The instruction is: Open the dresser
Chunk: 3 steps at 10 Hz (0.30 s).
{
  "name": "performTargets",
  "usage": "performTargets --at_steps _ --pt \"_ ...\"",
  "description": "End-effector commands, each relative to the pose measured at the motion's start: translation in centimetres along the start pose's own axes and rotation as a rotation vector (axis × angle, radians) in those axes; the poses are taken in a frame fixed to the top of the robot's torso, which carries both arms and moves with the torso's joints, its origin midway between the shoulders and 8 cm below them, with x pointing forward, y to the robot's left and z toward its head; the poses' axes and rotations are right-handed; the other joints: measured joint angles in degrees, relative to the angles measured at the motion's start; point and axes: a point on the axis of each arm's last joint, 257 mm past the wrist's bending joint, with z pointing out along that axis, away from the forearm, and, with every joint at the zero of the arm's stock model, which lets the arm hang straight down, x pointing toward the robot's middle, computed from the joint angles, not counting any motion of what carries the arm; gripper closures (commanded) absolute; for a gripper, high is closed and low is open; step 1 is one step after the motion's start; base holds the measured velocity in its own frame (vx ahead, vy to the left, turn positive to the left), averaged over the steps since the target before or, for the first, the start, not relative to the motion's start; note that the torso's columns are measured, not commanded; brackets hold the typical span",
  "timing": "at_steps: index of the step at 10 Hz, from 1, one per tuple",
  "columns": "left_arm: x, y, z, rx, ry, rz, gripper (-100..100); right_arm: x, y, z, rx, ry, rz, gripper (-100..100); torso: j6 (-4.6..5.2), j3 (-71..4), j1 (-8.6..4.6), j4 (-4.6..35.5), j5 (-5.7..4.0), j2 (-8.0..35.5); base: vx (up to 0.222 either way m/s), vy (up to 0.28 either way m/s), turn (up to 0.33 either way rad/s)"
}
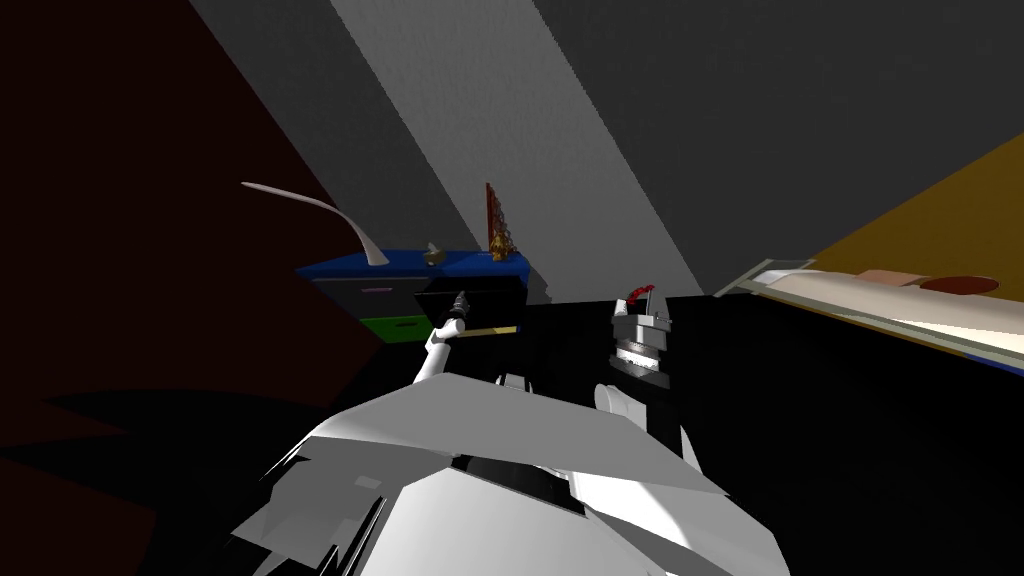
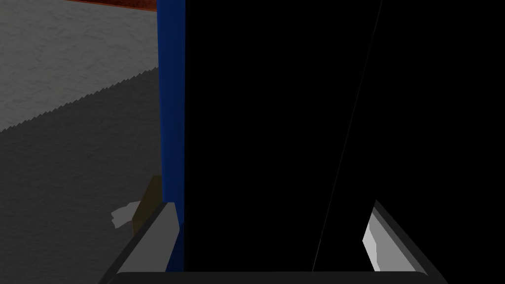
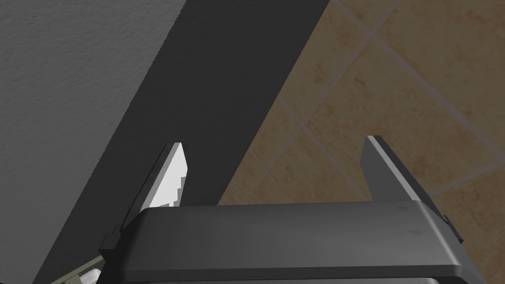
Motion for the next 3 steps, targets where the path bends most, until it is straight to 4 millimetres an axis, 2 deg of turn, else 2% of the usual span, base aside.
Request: performTargets --at_steps 1,3 --pt "-0.05 0.21 -0.05 -0.004 -0.001 0.000 0 0.00 0.00 0.00 0.000 0.000 0.000 0 0.00 0.0 0.03 -0.1 0.04 -0.1 0.000 0.000 0.000" --pt "-0.13 0.48 -0.11 -0.008 -0.002 0.000 0 0.00 0.00 0.00 0.000 0.000 0.000 0 0.01 -0.1 0.08 -0.1 0.10 -0.2 0.000 0.000 0.000"
